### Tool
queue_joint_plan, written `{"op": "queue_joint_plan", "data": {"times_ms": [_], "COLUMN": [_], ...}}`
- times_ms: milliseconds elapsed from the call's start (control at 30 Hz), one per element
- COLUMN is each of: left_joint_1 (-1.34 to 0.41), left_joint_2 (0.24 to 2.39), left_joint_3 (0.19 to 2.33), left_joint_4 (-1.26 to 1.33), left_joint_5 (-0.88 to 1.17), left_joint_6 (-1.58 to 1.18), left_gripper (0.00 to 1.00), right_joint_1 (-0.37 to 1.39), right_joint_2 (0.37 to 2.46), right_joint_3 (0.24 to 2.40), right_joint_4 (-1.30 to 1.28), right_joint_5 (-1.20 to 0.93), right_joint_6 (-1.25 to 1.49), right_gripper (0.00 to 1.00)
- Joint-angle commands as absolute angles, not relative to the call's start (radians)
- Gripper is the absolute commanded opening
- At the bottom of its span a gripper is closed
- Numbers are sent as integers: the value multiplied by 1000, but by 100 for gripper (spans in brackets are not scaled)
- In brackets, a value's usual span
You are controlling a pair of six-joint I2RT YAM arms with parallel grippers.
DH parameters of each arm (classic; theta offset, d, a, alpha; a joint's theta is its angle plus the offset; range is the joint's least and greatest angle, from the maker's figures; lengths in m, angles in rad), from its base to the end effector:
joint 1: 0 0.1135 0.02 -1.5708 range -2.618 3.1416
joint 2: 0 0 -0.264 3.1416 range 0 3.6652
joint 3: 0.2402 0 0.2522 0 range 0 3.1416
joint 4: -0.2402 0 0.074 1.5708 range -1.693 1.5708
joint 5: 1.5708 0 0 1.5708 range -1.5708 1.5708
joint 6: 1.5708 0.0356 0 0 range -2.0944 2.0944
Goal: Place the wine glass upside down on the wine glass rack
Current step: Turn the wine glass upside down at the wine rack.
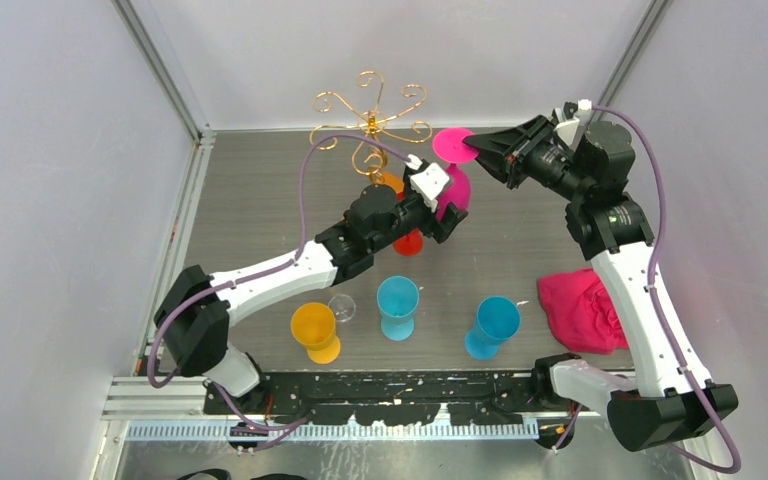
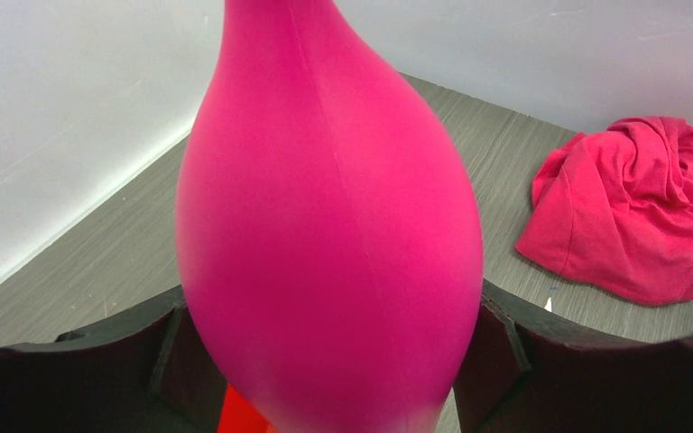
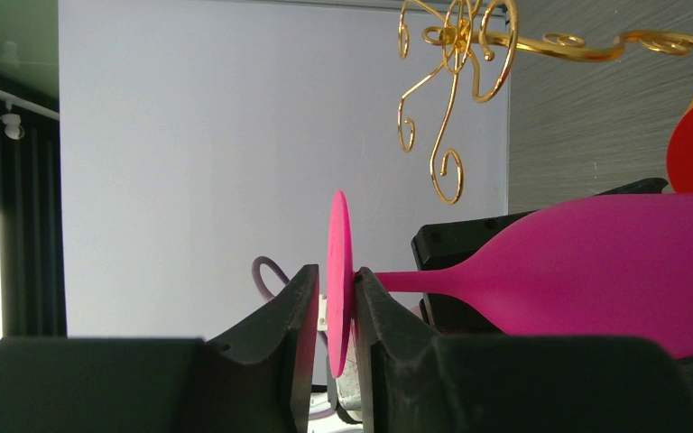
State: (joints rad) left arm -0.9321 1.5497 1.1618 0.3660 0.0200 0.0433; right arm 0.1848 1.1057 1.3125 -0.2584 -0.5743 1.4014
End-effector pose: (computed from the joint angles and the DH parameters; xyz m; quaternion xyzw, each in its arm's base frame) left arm 0.2221 -0.3003 0.3379 0.3411 0.6282 -0.3071 0.6283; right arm 0.2252 0.0618 0.4531 0.2374 0.6821 0.6147 0.3171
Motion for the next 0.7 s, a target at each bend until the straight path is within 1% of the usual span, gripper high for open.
{"op": "queue_joint_plan", "data": {"times_ms": [0,67,167,400,667], "left_joint_1": [-939,-939,-939,-940,-942], "left_joint_2": [1559,1561,1560,1558,1523], "left_joint_3": [1208,1209,1207,1206,1191], "left_joint_4": [423,423,423,423,410], "left_joint_5": [29,25,25,8,-116], "left_joint_6": [59,58,58,45,8], "left_gripper": [70,71,72,76,88], "right_joint_1": [198,199,198,198,199], "right_joint_2": [1088,1088,1088,1081,1072], "right_joint_3": [1315,1316,1322,1324,1333], "right_joint_4": [-228,-233,-241,-247,-255], "right_joint_5": [-576,-574,-572,-569,-568], "right_joint_6": [1387,1384,1381,1383,1384], "right_gripper": [19,11,2,1,1]}}
